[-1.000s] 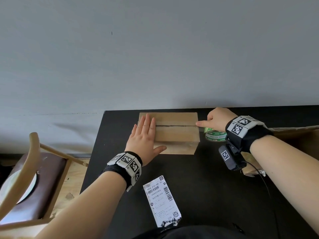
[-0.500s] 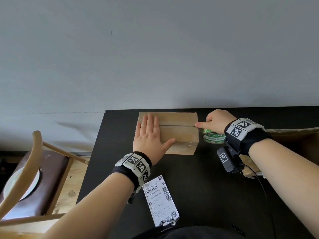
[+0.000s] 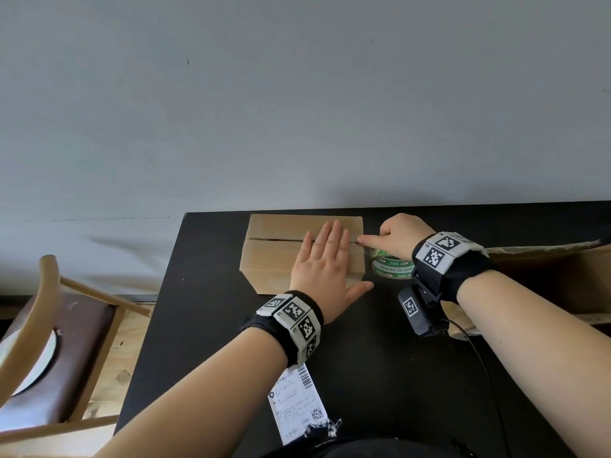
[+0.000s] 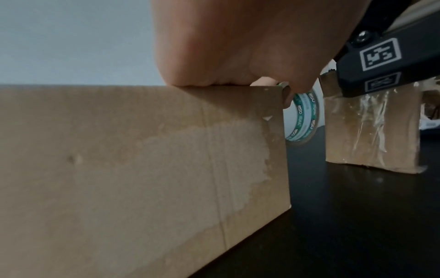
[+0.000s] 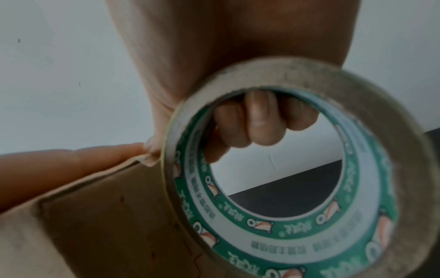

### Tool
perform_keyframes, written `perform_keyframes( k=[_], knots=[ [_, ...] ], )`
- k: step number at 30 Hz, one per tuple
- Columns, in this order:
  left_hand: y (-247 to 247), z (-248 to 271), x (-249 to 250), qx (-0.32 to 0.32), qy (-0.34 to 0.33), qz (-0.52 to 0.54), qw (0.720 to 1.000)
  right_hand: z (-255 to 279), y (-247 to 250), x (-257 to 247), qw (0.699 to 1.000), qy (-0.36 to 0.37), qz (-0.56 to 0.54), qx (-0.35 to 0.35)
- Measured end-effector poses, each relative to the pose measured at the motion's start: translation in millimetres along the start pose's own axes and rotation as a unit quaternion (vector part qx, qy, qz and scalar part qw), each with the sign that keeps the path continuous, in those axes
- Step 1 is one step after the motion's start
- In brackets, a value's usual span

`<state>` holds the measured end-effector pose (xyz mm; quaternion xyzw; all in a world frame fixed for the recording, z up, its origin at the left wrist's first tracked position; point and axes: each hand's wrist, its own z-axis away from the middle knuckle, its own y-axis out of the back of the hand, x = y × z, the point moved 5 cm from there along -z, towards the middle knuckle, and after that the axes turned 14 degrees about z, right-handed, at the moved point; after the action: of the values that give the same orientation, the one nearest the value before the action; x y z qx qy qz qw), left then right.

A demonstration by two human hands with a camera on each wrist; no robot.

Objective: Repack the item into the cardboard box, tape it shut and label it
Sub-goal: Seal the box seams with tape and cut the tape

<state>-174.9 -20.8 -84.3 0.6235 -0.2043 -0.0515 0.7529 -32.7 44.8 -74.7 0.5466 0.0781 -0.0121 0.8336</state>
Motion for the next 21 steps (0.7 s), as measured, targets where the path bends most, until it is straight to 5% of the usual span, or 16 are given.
perform_keyframes(
  k=[14, 21],
  knots=[
    [14.3, 32.4, -44.7, -0.03, -0.033, -0.047, 0.998, 13.0, -18.5, -45.2, 0.998, 0.047, -0.04, -0.01],
    [15.2, 52.6, -52.3, 0.019, 0.079, 0.012, 0.997, 23.4, -40.2, -83.0, 0.994, 0.051, -0.096, 0.005]
  ],
)
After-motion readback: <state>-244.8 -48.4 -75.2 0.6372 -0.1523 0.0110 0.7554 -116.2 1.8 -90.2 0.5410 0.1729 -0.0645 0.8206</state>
